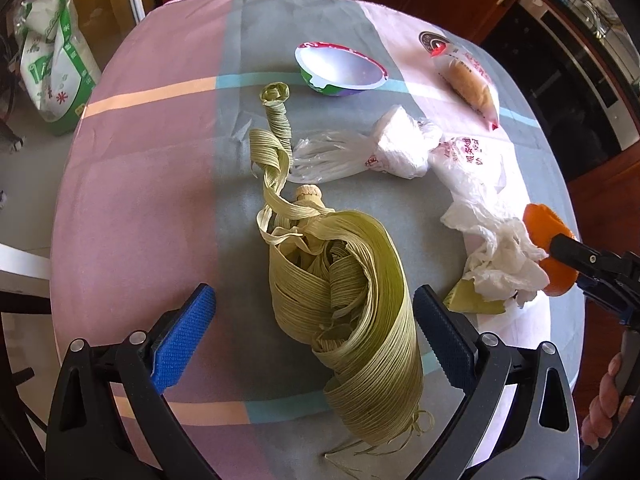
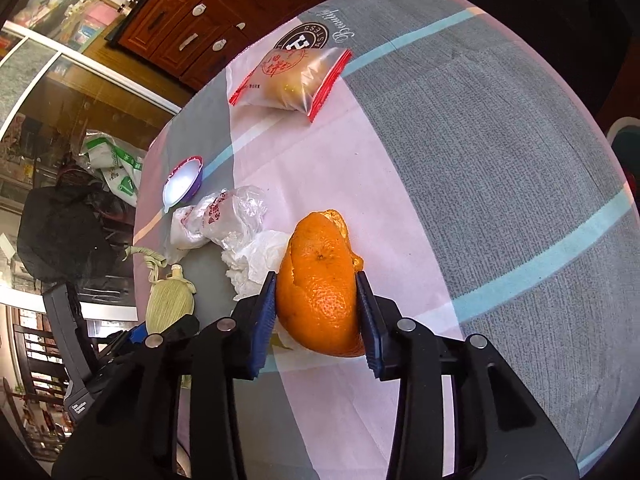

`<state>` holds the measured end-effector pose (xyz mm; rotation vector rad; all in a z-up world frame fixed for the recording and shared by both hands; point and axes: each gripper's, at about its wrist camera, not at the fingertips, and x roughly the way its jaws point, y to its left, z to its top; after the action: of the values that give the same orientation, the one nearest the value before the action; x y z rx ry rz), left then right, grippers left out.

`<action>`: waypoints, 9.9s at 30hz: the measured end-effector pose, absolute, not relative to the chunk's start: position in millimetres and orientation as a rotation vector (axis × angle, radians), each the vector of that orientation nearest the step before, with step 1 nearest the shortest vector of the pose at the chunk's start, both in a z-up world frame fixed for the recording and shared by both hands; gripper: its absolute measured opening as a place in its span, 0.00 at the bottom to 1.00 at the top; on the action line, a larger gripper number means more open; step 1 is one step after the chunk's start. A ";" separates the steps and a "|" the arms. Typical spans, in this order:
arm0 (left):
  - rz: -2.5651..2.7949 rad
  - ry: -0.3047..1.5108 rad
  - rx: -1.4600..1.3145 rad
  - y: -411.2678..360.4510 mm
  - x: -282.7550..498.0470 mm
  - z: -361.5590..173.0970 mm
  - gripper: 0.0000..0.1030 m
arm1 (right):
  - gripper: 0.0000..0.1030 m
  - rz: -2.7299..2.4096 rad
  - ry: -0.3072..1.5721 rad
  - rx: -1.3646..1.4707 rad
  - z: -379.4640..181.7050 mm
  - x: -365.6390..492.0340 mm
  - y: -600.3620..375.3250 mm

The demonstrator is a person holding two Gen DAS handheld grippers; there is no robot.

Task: Collect trash
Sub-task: 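Grasp the corn husk with the left gripper while the right gripper grasps the orange, then carry the corn husk and orange over the bin and open both grippers, then return both grippers to the table toward the crumpled white tissue, then grasp the white tissue with the right gripper while the left gripper grasps the yellow peel, then carry the tissue and yellow peel over the bin and open both grippers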

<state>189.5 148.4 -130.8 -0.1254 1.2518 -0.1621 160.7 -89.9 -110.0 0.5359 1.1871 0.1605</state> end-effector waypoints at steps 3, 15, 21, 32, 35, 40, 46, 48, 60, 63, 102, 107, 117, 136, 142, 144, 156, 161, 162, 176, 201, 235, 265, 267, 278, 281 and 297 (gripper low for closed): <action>-0.165 1.239 -0.120 143.2 190.4 -130.4 0.93 | 0.35 0.159 1.184 0.563 -108.1 156.2 -96.8; -0.172 1.183 -0.067 132.0 159.2 -109.8 0.44 | 0.35 0.172 1.142 0.597 -87.4 131.4 -112.5; -0.218 1.131 -0.078 125.9 129.6 -81.2 0.44 | 0.35 0.172 1.104 0.614 -72.7 112.0 -124.2; -0.414 1.102 -0.012 58.8 92.1 -64.3 0.45 | 0.35 0.171 1.150 0.630 -84.0 65.7 -130.6; -0.497 1.112 0.006 30.0 90.4 -66.3 0.45 | 0.35 0.170 1.167 0.642 -92.5 52.1 -133.8; -0.571 1.139 0.070 -13.5 98.9 -78.9 0.45 | 0.35 0.159 1.178 0.658 -100.9 40.3 -147.9; -0.530 1.208 0.107 -27.4 111.3 -106.6 0.45 | 0.35 0.145 1.157 0.689 -100.9 32.6 -173.1; -0.517 1.218 0.117 -30.0 110.0 -111.0 0.45 | 0.35 0.140 1.142 0.700 -97.6 28.4 -183.0; -0.453 1.218 0.159 -37.1 101.7 -118.9 0.45 | 0.35 0.090 1.052 0.759 -79.8 -9.8 -228.0; -0.457 1.169 0.156 -24.7 87.9 -98.4 0.45 | 0.35 0.079 1.039 0.768 -77.8 -18.5 -234.4; -0.700 1.030 0.308 -186.1 94.3 -18.9 0.46 | 0.35 -0.042 0.841 0.890 -53.9 -26.3 -365.3; -0.755 1.061 0.351 -239.2 107.6 -34.2 0.46 | 0.35 -0.120 0.846 0.934 -73.0 -26.4 -401.4; -0.798 1.117 0.402 -311.1 129.9 -69.1 0.61 | 0.35 -0.191 0.896 0.993 -110.8 -20.0 -440.7; -0.760 1.145 0.362 -279.9 129.4 -75.7 0.93 | 0.71 -0.230 0.907 0.980 -122.2 4.3 -442.0; -0.759 1.146 0.354 -267.3 123.1 -73.9 0.94 | 0.82 -0.256 0.928 0.968 -118.8 4.2 -433.7; -0.759 1.148 0.345 -262.8 124.8 -71.9 0.94 | 0.82 -0.263 0.941 0.973 -118.1 4.2 -429.3; -0.700 1.121 0.264 -184.7 107.1 -53.1 0.94 | 0.84 -0.220 0.995 0.888 -101.8 4.3 -376.8; -0.647 1.114 0.221 -140.5 105.6 -46.4 0.94 | 0.84 -0.163 1.009 0.839 -89.1 10.4 -340.2; -0.635 1.113 0.211 -131.4 105.8 -45.8 0.94 | 0.84 -0.153 1.013 0.830 -87.5 10.7 -332.3; -0.492 1.102 0.103 10.9 102.3 -44.6 0.94 | 0.84 -0.009 1.118 0.612 -65.8 50.2 -200.8; -0.396 1.220 -0.129 137.3 134.0 -105.4 0.95 | 0.84 0.047 1.316 0.271 -129.9 103.4 -53.5; -0.241 1.176 0.097 11.1 163.5 -125.9 0.58 | 0.14 0.034 1.165 0.472 -111.8 92.8 -155.9; -0.430 1.101 0.108 -28.5 116.5 -59.8 0.21 | 0.14 0.068 1.016 0.656 -84.8 47.2 -220.1; -0.451 1.091 0.129 -40.6 112.1 -55.8 0.21 | 0.14 0.055 0.996 0.668 -81.5 40.9 -231.5; -0.609 1.068 0.258 -130.0 98.8 -43.6 0.21 | 0.14 -0.043 0.887 0.775 -73.1 8.9 -311.7; -0.657 1.070 0.293 -160.1 99.3 -44.1 0.21 | 0.14 -0.082 0.864 0.807 -75.3 0.2 -339.9; -0.832 1.146 0.439 -291.4 112.3 -86.9 0.23 | 0.16 -0.223 0.868 0.875 -103.3 -9.5 -429.2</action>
<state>112.3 -291.4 -86.9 0.4391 1.1463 -0.8323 -9.5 -429.2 -103.3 0.8754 0.8676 -0.2235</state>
